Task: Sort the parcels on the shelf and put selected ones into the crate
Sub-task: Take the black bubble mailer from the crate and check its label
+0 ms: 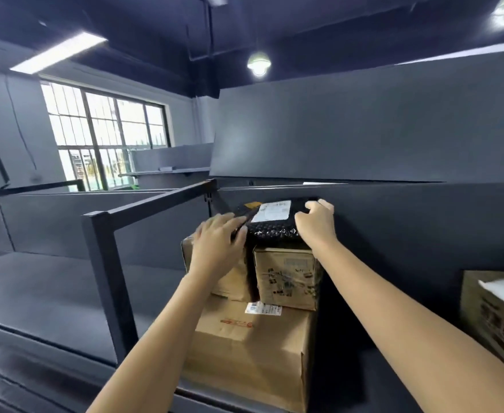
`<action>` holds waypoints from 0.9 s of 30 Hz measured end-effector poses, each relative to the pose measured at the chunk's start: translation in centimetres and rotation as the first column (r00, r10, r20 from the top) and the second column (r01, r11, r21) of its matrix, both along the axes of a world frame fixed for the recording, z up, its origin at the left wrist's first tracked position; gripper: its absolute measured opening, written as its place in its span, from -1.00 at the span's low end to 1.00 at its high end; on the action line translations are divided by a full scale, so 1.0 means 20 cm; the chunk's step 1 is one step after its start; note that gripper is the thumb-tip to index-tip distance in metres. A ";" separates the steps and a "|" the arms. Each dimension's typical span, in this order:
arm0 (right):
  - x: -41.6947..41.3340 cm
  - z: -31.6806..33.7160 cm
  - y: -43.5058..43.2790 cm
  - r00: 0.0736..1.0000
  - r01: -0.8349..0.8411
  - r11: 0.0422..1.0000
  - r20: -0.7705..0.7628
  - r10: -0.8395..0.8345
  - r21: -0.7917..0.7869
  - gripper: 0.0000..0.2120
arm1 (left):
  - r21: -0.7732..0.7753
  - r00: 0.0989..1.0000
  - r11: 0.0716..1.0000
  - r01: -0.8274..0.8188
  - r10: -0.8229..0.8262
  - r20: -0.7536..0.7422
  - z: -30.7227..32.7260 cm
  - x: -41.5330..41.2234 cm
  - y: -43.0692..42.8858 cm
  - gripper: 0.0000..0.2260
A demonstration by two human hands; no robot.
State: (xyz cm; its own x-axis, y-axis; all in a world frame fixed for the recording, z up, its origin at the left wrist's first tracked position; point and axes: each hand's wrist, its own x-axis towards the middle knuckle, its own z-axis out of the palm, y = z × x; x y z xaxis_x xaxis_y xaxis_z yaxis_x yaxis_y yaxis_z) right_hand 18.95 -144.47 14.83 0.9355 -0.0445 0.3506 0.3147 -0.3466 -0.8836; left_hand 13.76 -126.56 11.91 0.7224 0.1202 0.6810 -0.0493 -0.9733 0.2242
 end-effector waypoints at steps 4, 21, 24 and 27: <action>0.02 -0.06 0.02 0.996 -0.082 0.875 -0.065 0.058 -0.477 -0.58 | 0.002 0.983 0.999 0.054 -0.053 -0.176 -0.10 0.05 0.02 -0.58; 0.00 -0.08 -0.18 0.996 -0.090 0.854 -0.064 0.067 -0.512 -0.46 | -0.138 0.985 0.990 0.025 -0.048 -0.165 -0.01 0.04 -0.08 -0.59; -0.02 -0.10 -0.35 0.998 -0.051 0.857 -0.063 0.021 -0.513 -0.45 | -0.145 0.993 0.983 0.109 -0.114 -0.023 0.03 0.03 -0.25 -0.60; -0.05 -0.15 -0.55 0.995 -0.018 0.851 -0.095 -0.038 -0.525 -0.42 | -0.086 0.965 0.962 0.261 -0.257 0.056 0.06 0.03 -0.51 -0.60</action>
State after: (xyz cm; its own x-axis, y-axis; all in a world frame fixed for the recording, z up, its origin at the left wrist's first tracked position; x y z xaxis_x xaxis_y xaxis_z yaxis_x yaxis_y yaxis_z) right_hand 18.04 -155.42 11.92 0.9666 0.1104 0.2311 0.2303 -0.7695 -0.5957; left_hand 14.33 -136.71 13.15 0.7065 -0.0032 0.7077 -0.3086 -0.9013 0.3040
